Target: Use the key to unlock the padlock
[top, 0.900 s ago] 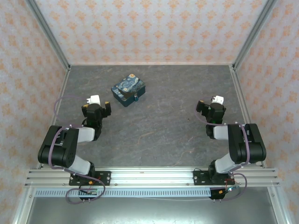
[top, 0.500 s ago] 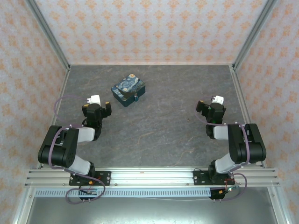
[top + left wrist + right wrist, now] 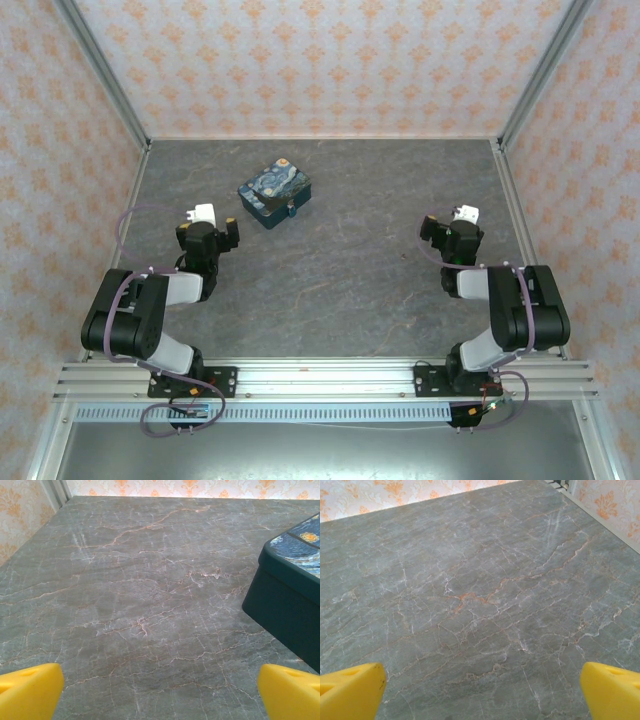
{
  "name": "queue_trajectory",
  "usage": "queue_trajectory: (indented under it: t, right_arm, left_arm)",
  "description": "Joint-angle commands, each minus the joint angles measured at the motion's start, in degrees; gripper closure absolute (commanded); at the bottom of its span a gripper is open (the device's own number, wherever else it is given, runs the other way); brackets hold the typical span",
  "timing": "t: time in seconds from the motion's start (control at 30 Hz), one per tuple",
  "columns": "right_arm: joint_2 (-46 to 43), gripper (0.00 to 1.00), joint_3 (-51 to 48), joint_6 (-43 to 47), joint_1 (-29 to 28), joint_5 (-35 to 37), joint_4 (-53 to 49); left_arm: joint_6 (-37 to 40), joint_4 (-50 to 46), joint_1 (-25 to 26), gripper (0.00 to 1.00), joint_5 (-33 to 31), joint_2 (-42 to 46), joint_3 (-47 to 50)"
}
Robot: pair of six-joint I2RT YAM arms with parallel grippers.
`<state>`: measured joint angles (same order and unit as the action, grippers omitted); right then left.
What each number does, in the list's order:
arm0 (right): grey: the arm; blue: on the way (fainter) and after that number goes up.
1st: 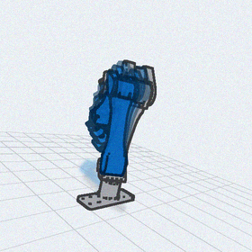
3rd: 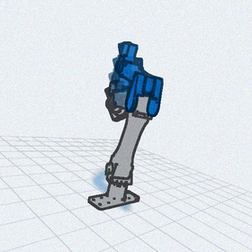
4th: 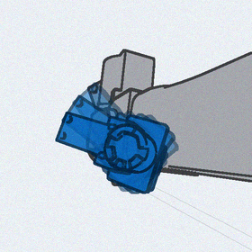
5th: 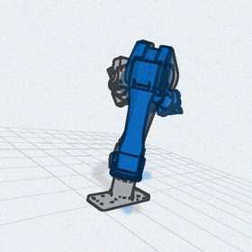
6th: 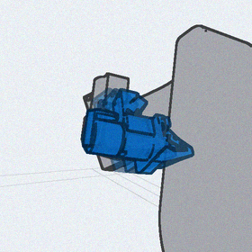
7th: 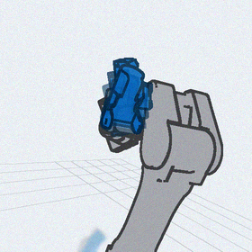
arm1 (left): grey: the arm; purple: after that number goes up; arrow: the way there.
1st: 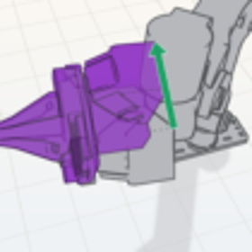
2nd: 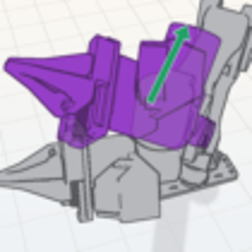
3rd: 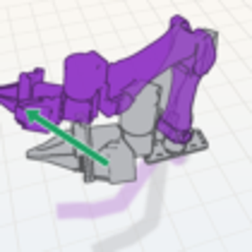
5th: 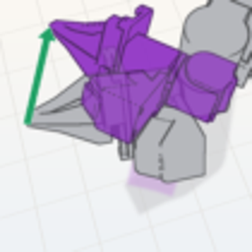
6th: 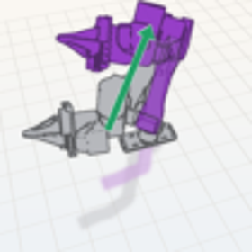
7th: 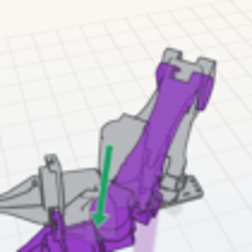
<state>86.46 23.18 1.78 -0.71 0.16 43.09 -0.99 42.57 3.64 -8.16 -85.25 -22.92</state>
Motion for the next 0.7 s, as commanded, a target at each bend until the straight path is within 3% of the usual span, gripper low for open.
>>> queue_trajectory:
  t: [0.0,0.17,0.27,0.37,0.53,0.67]
  right_arm:
    - [-6.1,0.01,3.2,-0.2,0.1,1.4,-8.5]
    - [-13.1,0.00,9.3,-3.4,0.1,-2.2,-26.4]
    - [-14.8,0.03,13.2,-8.4,0.1,-5.0,-37.5]
    - [-16.2,0.04,15.8,-12.0,-0.9,-10.0,-44.6]
    - [-16.5,0.04,19.4,-15.2,-5.1,-11.0,-59.4]
    - [-14.2,0.09,19.7,-16.4,-7.9,-11.2,-66.1]
  left_arm:
    - [0.4,-4.9,-0.4,0.00,-2.4,5.5,-1.9]
    - [-3.5,-19.5,-0.4,0.00,-3.8,17.6,-5.8]
    - [-9.5,-33.8,-0.4,0.00,-0.3,22.5,-12.0]
    - [-14.2,-42.8,-0.3,0.00,7.3,24.7,-16.4]
    - [-26.5,-43.2,3.1,0.00,17.1,27.8,-14.9]
    - [-32.1,-39.8,10.9,0.00,16.6,27.4,-12.1]
